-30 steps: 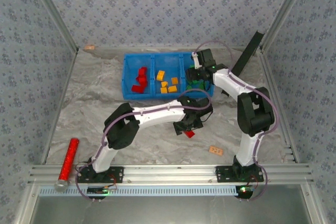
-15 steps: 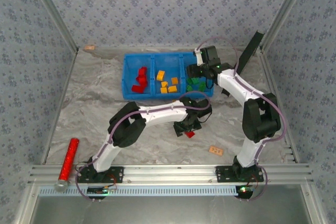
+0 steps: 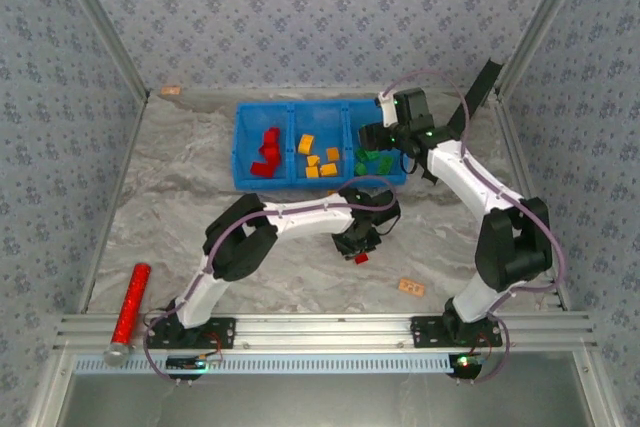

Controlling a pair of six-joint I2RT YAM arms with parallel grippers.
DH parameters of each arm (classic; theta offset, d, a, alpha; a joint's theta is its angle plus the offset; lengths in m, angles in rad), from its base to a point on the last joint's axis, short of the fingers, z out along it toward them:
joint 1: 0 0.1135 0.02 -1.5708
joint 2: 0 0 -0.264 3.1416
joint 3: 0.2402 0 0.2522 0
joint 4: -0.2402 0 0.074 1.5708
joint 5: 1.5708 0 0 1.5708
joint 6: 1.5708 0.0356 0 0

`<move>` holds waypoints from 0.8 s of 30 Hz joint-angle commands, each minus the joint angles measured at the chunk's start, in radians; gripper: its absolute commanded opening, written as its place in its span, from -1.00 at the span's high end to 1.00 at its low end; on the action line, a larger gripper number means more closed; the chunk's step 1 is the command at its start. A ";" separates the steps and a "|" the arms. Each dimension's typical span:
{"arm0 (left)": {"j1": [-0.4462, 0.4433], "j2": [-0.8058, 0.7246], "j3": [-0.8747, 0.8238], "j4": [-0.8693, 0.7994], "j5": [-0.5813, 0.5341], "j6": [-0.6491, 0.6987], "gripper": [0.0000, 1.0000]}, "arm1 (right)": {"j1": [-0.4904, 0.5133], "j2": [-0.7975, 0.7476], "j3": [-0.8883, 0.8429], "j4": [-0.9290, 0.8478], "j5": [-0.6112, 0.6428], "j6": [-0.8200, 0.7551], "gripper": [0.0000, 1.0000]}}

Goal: Sort the legos into containers by color
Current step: Pick up the lego from the middle-left of the table, then place the lego in the container.

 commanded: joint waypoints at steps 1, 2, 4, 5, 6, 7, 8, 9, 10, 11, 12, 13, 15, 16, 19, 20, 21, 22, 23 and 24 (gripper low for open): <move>-0.007 -0.017 -0.109 0.006 0.068 -0.003 0.54 | -0.008 -0.037 -0.020 -0.041 -0.022 -0.039 -0.45; -0.005 -0.042 -0.138 0.009 0.073 0.003 0.56 | -0.008 -0.045 -0.021 -0.050 -0.021 -0.042 -0.46; -0.001 -0.091 -0.176 -0.002 0.067 0.033 0.60 | -0.005 -0.066 -0.031 -0.061 -0.033 -0.049 -0.47; 0.003 -0.117 -0.194 -0.015 0.054 0.054 0.62 | -0.004 -0.079 -0.039 -0.066 -0.044 -0.051 -0.47; 0.010 -0.151 -0.207 -0.032 0.038 0.078 0.63 | -0.002 -0.093 -0.050 -0.071 -0.061 -0.053 -0.48; 0.018 -0.183 -0.220 -0.049 0.027 0.099 0.63 | 0.001 -0.104 -0.062 -0.077 -0.075 -0.051 -0.48; 0.031 -0.222 -0.234 -0.069 0.010 0.128 0.63 | 0.006 -0.120 -0.079 -0.081 -0.064 -0.034 -0.49; 0.047 -0.264 -0.245 -0.093 -0.018 0.157 0.63 | 0.012 -0.136 -0.102 -0.082 -0.052 -0.013 -0.49; 0.061 -0.301 -0.252 -0.114 -0.042 0.183 0.63 | 0.018 -0.155 -0.117 -0.078 -0.056 -0.001 -0.50; 0.081 -0.344 -0.259 -0.136 -0.071 0.217 0.63 | 0.029 -0.179 -0.173 -0.073 -0.059 0.015 -0.50; 0.107 -0.384 -0.264 -0.156 -0.092 0.247 0.63 | 0.043 -0.201 -0.206 -0.068 -0.063 0.023 -0.50; 0.132 -0.417 -0.267 -0.172 -0.114 0.275 0.63 | 0.059 -0.221 -0.233 -0.061 -0.071 0.019 -0.50; 0.191 -0.491 -0.269 -0.187 -0.152 0.338 0.63 | 0.109 -0.256 -0.286 -0.043 -0.073 -0.015 -0.51; 0.217 -0.517 -0.268 -0.187 -0.165 0.367 0.63 | 0.132 -0.267 -0.302 -0.039 -0.078 -0.035 -0.51; 0.316 -0.584 -0.248 -0.186 -0.187 0.475 0.62 | 0.182 -0.271 -0.332 -0.039 -0.173 -0.153 -0.51; 0.354 -0.596 -0.238 -0.180 -0.189 0.507 0.62 | 0.196 -0.264 -0.331 -0.052 -0.197 -0.188 -0.51; 0.389 -0.609 -0.232 -0.169 -0.188 0.541 0.62 | 0.204 -0.259 -0.332 -0.052 -0.213 -0.204 -0.51; 0.419 -0.615 -0.228 -0.161 -0.189 0.562 0.61 | 0.208 -0.250 -0.330 -0.055 -0.235 -0.212 -0.51; 0.453 -0.623 -0.230 -0.137 -0.187 0.587 0.61 | 0.217 -0.235 -0.321 -0.066 -0.248 -0.217 -0.50; 0.485 -0.628 -0.235 -0.111 -0.184 0.609 0.61 | 0.226 -0.219 -0.307 -0.088 -0.255 -0.224 -0.49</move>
